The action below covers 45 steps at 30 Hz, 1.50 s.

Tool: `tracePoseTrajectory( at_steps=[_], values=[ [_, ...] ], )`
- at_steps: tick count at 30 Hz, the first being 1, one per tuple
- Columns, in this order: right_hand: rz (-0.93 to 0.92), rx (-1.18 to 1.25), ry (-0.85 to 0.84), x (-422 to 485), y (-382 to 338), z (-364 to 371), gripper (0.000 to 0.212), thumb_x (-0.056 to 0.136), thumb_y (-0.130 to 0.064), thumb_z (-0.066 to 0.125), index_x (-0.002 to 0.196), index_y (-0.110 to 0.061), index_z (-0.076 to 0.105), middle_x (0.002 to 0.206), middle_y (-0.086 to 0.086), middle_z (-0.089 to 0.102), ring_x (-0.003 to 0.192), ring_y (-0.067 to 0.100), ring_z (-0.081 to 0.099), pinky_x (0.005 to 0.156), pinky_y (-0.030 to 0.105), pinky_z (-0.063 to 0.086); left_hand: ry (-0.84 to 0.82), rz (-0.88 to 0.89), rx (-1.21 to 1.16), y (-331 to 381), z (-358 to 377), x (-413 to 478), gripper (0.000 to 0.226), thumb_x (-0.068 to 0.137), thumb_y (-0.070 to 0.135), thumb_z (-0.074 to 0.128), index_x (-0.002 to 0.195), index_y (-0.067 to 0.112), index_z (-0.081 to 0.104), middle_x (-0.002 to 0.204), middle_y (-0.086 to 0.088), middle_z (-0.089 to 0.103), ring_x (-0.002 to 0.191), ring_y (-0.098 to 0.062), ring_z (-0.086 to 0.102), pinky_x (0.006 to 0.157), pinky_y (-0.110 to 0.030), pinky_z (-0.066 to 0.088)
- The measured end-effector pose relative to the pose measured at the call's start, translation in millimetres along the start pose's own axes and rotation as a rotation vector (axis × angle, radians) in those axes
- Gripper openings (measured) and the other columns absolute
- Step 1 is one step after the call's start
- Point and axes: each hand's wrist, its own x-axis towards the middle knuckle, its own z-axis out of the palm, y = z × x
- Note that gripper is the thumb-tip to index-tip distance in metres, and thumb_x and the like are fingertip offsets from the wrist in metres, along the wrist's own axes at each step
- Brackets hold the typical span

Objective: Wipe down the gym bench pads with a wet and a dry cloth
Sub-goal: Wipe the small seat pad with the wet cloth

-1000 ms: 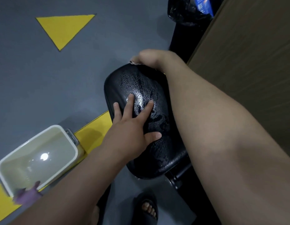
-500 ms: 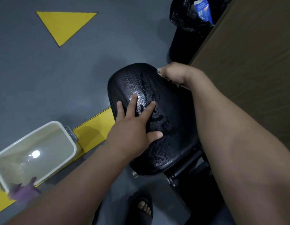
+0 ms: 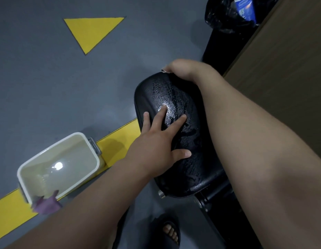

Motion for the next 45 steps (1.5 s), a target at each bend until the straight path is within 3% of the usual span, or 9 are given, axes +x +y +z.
tracePoseTrajectory(
  at_steps=[6,12,16,19,22,25,28,35,45],
  values=[
    [0.083,0.075,0.092,-53.5,11.9,-3.9,0.038,0.109,-0.035,0.044,0.128,-0.014,0.069,0.138,0.008,0.065,0.127,0.022,0.058,0.095,0.022,0.039,-0.046,0.044,-0.021,-9.8,-10.2,-5.2,0.09,0.087,0.064,0.064,0.155,0.057,0.006,0.167,0.014,-0.019,0.154,-0.034,-0.017,0.123,-0.05,0.017],
    [0.231,-0.108,0.134,-121.5,38.8,5.5,0.052,0.106,-0.051,0.039,0.138,-0.017,0.063,0.137,0.014,0.062,0.126,0.032,0.057,0.099,0.032,0.044,-0.053,0.055,-0.081,-12.3,-18.3,-10.8,0.083,0.09,0.048,0.071,0.157,0.047,0.022,0.169,0.007,-0.005,0.156,-0.031,-0.006,0.126,-0.047,0.016],
    [0.259,-0.101,0.293,-153.9,34.9,19.1,0.032,0.103,-0.034,0.051,0.13,-0.027,0.069,0.121,0.013,0.069,0.115,0.035,0.062,0.093,0.033,0.048,0.071,0.04,-0.126,-16.0,-26.2,-10.7,0.058,0.093,0.032,0.067,0.148,0.026,0.049,0.159,-0.008,0.031,0.148,-0.03,0.032,0.12,-0.035,0.028],
    [0.186,0.135,0.429,-177.5,24.2,28.7,0.024,0.105,-0.028,0.052,0.092,-0.02,0.071,0.084,0.006,0.068,0.081,0.028,0.065,0.07,0.032,0.05,0.187,-0.014,-0.168,-17.7,-33.4,-10.1,0.042,0.093,0.023,0.061,0.136,0.019,0.061,0.134,-0.014,0.053,0.127,-0.034,0.051,0.107,-0.035,0.039],
    [0.04,0.527,0.356,-200.7,6.3,35.6,0.024,0.105,-0.027,0.054,0.088,-0.014,0.065,0.075,0.006,0.059,0.062,0.02,0.056,0.056,0.028,0.048,0.217,-0.106,-0.374,-12.9,-42.1,-11.3,0.043,0.092,0.036,0.064,0.133,0.022,0.061,0.131,-0.004,0.061,0.121,-0.024,0.058,0.103,-0.033,0.045],
    [-0.06,0.85,0.308,-210.1,-8.6,45.8,0.01,0.099,-0.023,0.057,0.096,-0.018,0.065,0.086,0.008,0.065,0.079,0.023,0.061,0.074,0.038,0.051,0.147,-0.148,-0.766,-3.1,-51.8,-21.3,0.038,0.087,0.047,0.067,0.122,0.031,0.067,0.115,0.016,0.07,0.106,-0.006,0.066,0.088,-0.028,0.051],
    [0.001,0.961,0.318,-212.5,-17.3,55.1,0.005,0.1,-0.017,0.062,0.103,-0.015,0.065,0.093,0.011,0.064,0.087,0.026,0.063,0.088,0.048,0.055,0.175,-0.042,-0.956,2.2,-55.0,-26.0,0.016,0.093,0.036,0.065,0.101,0.025,0.073,0.092,0.01,0.077,0.084,-0.007,0.071,0.074,-0.027,0.053],
    [0.225,0.361,0.647,-214.4,0.2,65.0,0.012,0.097,-0.024,0.055,0.101,-0.021,0.066,0.103,0.002,0.064,0.1,0.024,0.061,0.089,0.033,0.048,0.497,-0.128,-0.758,-3.4,-57.2,-20.9,0.026,0.09,0.03,0.061,0.102,0.008,0.057,0.091,-0.01,0.066,0.076,-0.023,0.058,0.073,-0.04,0.051],
    [0.344,-0.027,0.787,-193.2,38.7,117.2,0.043,0.096,-0.022,0.053,0.138,-0.016,0.058,0.141,0.017,0.048,0.132,0.037,0.042,0.116,0.048,0.03,0.653,-0.04,-0.234,-22.6,-79.9,5.9,0.047,0.103,0.014,0.045,0.15,0.021,0.049,0.127,-0.017,0.068,0.112,-0.037,0.062,0.082,-0.027,0.039]
  ],
)
